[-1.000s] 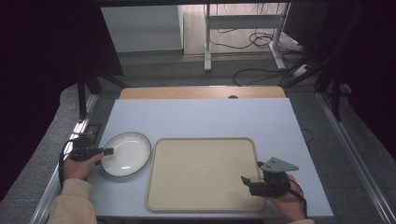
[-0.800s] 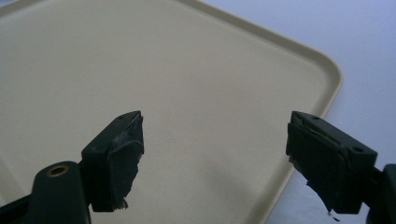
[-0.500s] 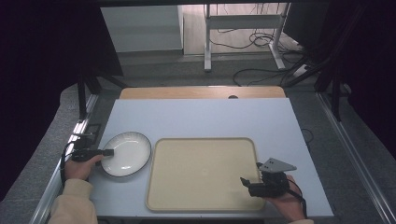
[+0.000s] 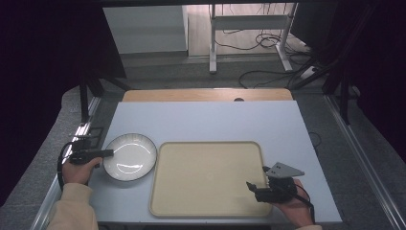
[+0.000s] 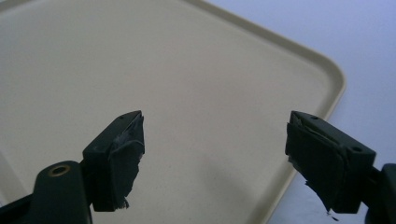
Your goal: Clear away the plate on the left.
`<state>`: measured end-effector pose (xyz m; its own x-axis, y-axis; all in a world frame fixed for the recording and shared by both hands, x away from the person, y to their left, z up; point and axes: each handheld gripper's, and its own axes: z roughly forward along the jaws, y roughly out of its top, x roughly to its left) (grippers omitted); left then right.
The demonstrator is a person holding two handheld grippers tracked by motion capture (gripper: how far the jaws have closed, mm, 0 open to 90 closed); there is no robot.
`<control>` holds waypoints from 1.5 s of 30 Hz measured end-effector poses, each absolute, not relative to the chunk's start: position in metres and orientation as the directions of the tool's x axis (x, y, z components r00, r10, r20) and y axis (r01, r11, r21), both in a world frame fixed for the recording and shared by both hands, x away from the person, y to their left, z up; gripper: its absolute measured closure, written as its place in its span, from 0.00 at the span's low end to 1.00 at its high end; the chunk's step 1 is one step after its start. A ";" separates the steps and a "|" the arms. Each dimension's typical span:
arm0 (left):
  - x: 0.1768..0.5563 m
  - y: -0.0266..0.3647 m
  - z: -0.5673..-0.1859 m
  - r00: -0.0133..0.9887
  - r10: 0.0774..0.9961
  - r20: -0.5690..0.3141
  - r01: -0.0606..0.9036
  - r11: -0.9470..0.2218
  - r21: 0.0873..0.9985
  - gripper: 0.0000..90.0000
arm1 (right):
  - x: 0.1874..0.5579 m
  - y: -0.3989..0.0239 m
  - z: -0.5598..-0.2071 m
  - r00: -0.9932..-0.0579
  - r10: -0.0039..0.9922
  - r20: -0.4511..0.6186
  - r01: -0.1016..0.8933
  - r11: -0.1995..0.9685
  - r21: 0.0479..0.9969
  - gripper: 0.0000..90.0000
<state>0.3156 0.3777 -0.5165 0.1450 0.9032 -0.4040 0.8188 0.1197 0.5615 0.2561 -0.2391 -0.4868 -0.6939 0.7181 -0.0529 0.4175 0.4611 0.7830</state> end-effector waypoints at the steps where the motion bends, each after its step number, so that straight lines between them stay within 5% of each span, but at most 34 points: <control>1: 0.315 0.378 -0.515 0.151 0.900 -0.409 0.814 0.122 0.568 0.89 | 0.256 -0.240 -0.486 -0.694 0.718 -0.053 0.413 0.457 0.788 0.23; 45: 0.307 0.369 -0.482 0.215 0.908 -0.359 0.735 0.092 0.671 0.92 | 0.257 -0.247 -0.484 -0.667 0.742 -0.072 0.411 0.446 0.795 0.23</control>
